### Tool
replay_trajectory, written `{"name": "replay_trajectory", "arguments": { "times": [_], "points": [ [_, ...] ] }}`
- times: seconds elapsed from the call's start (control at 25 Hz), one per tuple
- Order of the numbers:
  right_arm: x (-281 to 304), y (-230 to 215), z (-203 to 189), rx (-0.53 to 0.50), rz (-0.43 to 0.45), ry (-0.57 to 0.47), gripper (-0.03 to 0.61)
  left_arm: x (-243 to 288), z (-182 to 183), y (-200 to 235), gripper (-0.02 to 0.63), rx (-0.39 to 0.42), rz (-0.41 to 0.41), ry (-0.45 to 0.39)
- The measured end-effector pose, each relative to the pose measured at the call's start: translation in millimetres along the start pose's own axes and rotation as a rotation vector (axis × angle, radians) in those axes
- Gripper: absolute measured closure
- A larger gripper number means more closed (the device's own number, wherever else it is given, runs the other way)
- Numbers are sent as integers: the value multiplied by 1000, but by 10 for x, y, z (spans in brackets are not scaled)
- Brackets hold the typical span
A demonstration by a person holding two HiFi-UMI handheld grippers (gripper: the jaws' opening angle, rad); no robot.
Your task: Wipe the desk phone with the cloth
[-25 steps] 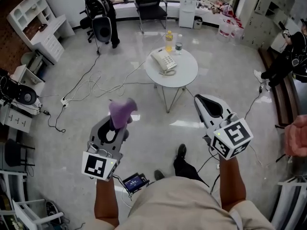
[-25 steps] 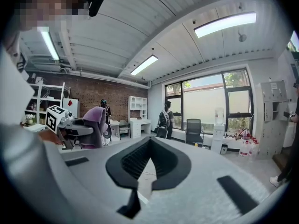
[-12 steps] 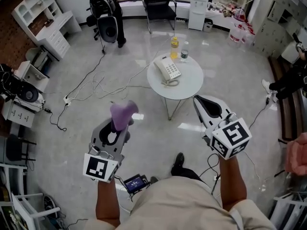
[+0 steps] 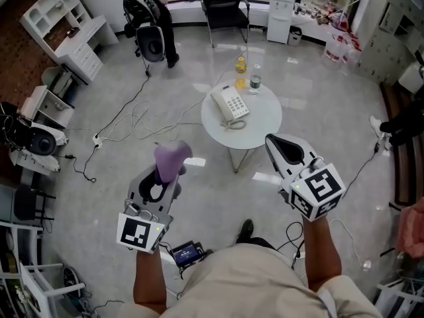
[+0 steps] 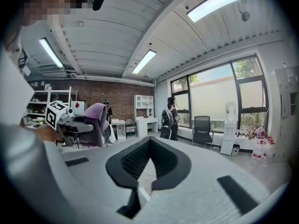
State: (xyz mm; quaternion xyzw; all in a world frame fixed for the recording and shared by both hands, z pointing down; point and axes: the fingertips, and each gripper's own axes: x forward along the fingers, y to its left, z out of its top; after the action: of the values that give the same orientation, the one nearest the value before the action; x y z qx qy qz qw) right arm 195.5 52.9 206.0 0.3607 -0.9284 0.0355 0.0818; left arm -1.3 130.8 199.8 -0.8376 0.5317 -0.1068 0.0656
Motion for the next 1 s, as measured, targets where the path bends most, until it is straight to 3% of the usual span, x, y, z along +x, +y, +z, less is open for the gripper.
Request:
{"name": "replay_trajectory", "arguments": {
  "times": [0.52, 1.0],
  "points": [
    [-88, -838, -203, 59, -10, -4, 586, 909, 241, -256, 517, 43, -39, 9],
    [256, -1327, -349, 47, -119, 52, 586, 1928, 79, 209, 517, 19, -120, -53]
  ]
}}
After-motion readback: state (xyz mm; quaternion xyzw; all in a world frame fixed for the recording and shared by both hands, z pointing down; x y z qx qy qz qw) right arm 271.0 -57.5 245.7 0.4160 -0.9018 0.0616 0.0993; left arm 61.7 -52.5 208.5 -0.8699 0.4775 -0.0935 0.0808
